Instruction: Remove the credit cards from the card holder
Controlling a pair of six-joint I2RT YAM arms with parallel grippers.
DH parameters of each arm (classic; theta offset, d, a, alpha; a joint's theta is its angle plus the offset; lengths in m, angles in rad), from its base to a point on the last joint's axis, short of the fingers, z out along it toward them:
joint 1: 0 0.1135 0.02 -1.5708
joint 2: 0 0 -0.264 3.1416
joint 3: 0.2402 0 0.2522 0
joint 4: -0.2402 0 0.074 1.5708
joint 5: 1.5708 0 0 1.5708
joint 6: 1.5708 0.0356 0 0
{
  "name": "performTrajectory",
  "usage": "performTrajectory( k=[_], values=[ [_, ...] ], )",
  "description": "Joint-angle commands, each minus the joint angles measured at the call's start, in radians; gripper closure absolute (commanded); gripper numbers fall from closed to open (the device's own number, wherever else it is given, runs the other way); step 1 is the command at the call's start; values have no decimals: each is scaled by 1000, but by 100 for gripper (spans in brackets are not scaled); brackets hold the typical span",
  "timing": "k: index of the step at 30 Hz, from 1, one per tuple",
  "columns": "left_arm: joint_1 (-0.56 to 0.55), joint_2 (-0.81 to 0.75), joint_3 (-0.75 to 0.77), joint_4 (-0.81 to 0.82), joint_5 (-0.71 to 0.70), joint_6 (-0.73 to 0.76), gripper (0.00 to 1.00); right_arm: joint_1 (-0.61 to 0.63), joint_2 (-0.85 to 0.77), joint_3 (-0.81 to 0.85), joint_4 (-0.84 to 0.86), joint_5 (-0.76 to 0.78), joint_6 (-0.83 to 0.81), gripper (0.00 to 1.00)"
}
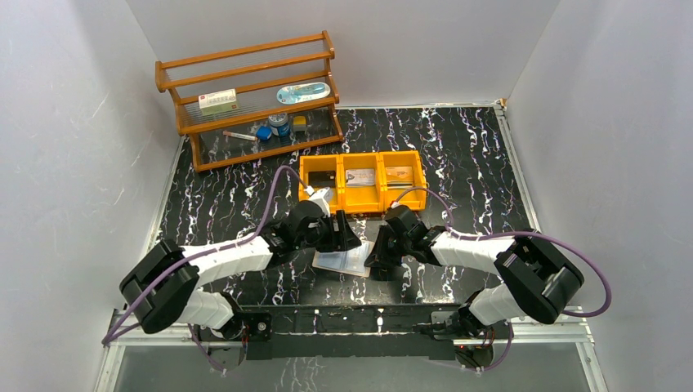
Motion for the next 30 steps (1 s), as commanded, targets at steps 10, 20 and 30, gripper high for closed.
performTrajectory(
  k=[10, 20, 30],
  values=[
    [-2, 158, 11, 123, 52, -31, 36, 2, 61, -30, -67, 87, -13, 89],
    [-3, 159, -28, 101, 40, -28, 43, 1, 56, -31, -71, 91, -14, 89],
    [-2, 143, -144, 256, 140, -58, 62, -2, 90, -32, -34, 61, -12, 89]
  ],
)
